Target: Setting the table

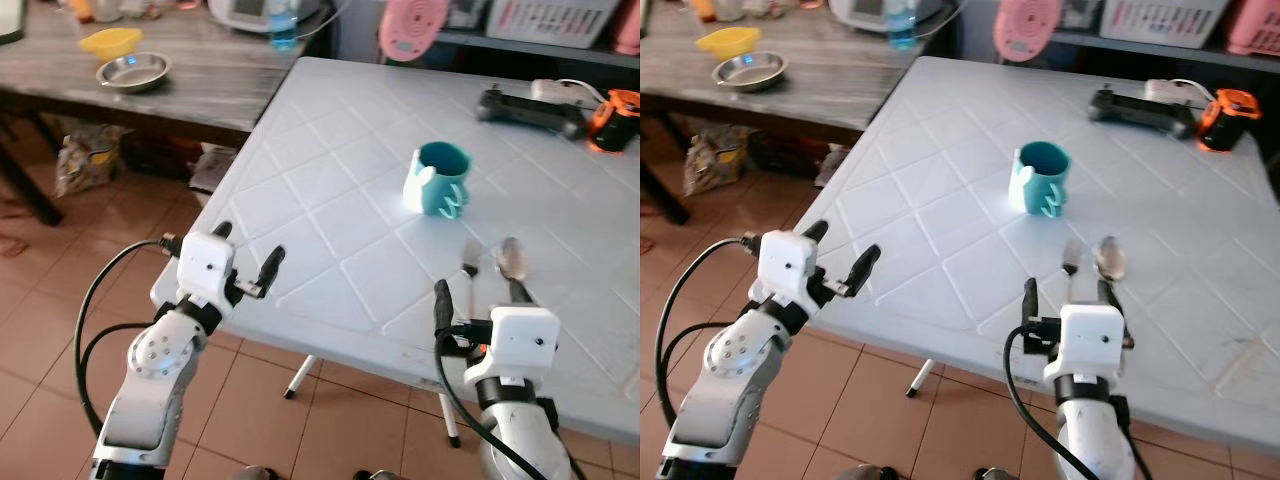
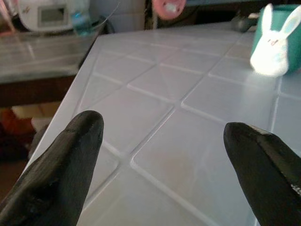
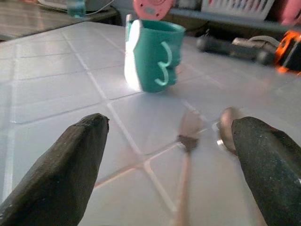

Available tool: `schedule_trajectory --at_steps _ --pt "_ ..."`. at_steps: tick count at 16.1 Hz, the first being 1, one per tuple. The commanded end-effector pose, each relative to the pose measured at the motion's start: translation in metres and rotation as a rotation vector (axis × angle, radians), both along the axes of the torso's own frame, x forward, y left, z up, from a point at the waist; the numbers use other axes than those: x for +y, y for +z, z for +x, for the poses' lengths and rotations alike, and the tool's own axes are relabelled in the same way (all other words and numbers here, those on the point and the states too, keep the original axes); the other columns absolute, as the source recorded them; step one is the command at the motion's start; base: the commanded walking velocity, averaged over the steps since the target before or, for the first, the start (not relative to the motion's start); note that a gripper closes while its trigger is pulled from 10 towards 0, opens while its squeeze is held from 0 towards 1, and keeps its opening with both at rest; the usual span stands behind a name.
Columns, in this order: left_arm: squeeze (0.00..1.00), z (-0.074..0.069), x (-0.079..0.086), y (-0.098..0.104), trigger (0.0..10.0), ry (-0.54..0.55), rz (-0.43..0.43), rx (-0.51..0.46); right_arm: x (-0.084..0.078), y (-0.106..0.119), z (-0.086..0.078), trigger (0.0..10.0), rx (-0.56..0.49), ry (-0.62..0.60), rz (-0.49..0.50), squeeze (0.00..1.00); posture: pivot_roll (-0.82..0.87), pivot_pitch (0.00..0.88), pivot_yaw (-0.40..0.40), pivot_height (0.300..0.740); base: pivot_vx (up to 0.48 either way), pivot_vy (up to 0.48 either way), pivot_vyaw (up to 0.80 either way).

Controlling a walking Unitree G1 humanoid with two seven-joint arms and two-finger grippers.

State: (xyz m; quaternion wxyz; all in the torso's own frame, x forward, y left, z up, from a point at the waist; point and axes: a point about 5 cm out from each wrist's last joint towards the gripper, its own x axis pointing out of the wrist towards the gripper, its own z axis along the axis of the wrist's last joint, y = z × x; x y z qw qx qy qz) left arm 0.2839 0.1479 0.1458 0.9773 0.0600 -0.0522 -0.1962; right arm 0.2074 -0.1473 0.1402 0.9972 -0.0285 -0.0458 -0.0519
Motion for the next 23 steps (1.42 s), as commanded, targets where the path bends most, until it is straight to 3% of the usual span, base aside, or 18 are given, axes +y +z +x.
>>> schedule_trajectory --at_steps 1,4,7,9,11,17,22,23 --pt "0.0 -0.003 0.002 0.001 10.0 -0.02 0.008 0.009 0.001 0.005 -0.004 10.0 -0.001 0.003 0.037 0.0 0.16 0.183 0.006 0.74 0.0 0.0 0.0" --pt "0.0 -0.004 0.002 -0.002 10.0 -0.079 0.027 0.031 -0.004 0.001 -0.003 10.0 0.023 -0.043 0.025 0.0 0.16 0.186 0.007 0.74 0.0 0.0 0.0" --pt "0.0 -0.003 -0.005 -0.005 10.0 -0.173 0.032 0.066 -0.017 -0.004 0.008 10.0 0.083 -0.102 0.007 0.0 0.15 0.183 0.012 0.74 0.0 0.0 0.0" --pt "0.0 -0.002 -0.005 -0.008 10.0 -0.175 0.051 0.082 -0.02 -0.008 0.014 10.0 0.107 -0.108 0.006 0.0 0.15 0.179 0.007 0.74 0.0 0.0 0.0" --pt "0.0 0.0 0.001 -0.012 10.0 -0.104 0.071 0.089 -0.019 -0.015 0.022 10.0 0.145 -0.102 0.012 0.0 0.15 0.183 0.006 0.74 0.0 0.0 0.0" --pt "0.0 -0.005 -0.004 -0.012 10.0 -0.135 0.058 0.098 -0.015 -0.023 0.037 10.0 0.197 -0.065 0.017 0.0 0.15 0.198 0.004 0.74 0.0 0.0 0.0" --pt "0.0 -0.007 -0.007 -0.013 10.0 -0.143 0.06 0.102 -0.016 -0.028 0.049 10.0 0.239 -0.069 0.102 0.0 0.15 0.201 0.007 0.74 0.0 0.0 0.0" --pt "0.0 -0.007 -0.007 -0.013 10.0 -0.144 0.062 0.104 -0.016 -0.029 0.05 1.4 0.247 -0.065 0.103 0.0 0.15 0.205 0.01 0.74 0.0 0.0 0.0"
